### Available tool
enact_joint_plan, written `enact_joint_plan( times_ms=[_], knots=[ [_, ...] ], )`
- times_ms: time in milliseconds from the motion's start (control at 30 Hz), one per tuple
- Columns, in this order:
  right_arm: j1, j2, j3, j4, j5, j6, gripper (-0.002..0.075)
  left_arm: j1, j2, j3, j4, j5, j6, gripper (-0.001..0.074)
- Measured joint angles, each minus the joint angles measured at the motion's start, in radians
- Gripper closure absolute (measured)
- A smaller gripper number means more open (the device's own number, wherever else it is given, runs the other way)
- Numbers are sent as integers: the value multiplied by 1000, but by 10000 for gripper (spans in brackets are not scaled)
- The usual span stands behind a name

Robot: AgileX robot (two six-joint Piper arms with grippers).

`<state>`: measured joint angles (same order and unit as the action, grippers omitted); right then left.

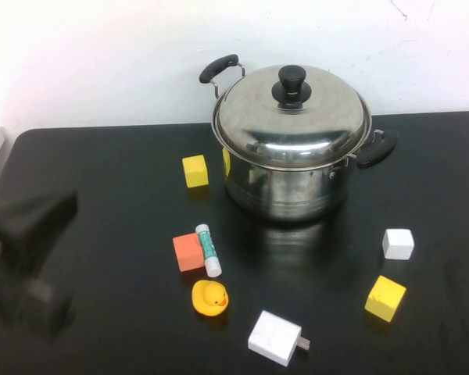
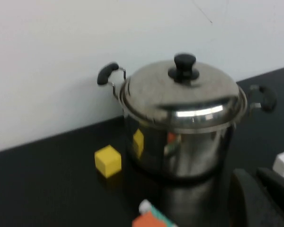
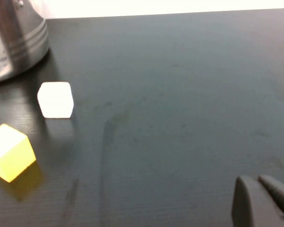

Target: Cover the pot

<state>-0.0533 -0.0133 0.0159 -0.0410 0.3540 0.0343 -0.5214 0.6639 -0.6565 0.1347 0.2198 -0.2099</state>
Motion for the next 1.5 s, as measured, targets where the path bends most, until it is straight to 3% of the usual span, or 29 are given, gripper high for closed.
enact_joint_plan(
  times_ms=[233,900,1233,1333,1500],
  knots=[
    [0,0,0,0,0,0,728,0,-172,182,44,34,-6,735],
    [0,0,0,0,0,0,728,0,-204,216,71,70,-7,735],
    [0,0,0,0,0,0,728,4,-374,358,-8,-44,2,735],
    [0,0,0,0,0,0,728,46,-440,431,-16,-132,4,735],
    [0,0,0,0,0,0,728,201,-496,554,-58,-239,4,735]
  ],
)
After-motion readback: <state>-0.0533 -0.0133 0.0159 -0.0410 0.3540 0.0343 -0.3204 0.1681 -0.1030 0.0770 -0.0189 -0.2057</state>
